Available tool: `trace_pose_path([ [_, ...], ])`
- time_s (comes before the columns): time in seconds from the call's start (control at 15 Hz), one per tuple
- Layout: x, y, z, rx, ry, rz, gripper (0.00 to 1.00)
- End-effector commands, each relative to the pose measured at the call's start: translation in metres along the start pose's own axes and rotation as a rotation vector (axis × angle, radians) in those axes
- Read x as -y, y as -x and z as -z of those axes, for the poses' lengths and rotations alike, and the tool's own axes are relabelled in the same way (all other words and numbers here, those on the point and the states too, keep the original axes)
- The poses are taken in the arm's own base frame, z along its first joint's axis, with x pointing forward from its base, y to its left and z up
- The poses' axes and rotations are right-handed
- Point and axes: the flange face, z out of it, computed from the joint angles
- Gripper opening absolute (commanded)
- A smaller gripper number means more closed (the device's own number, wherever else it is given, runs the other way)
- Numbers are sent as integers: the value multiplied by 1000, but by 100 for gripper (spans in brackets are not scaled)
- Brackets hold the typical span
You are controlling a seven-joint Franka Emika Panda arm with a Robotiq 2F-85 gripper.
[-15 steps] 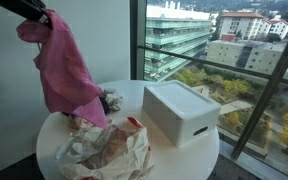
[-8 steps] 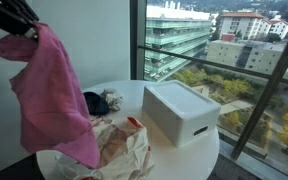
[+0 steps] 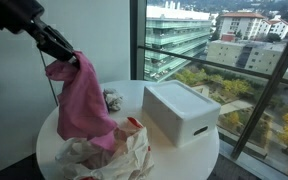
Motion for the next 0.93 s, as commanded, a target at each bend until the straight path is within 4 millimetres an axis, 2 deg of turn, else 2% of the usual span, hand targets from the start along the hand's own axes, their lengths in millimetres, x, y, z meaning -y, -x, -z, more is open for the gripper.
trace_pose_path([
  [0.0, 8, -7, -40, 54, 28, 46, 2],
  [0.13, 7, -6, -69, 109, 74, 59, 2],
  [0.33, 13, -2, -99, 149, 89, 101, 2],
  [0.53, 40, 13, -121, 162, 31, 192, 2],
  [0.73, 70, 33, -132, 156, -61, 285, 2],
  [0.87, 79, 46, -149, 198, -80, 334, 2],
])
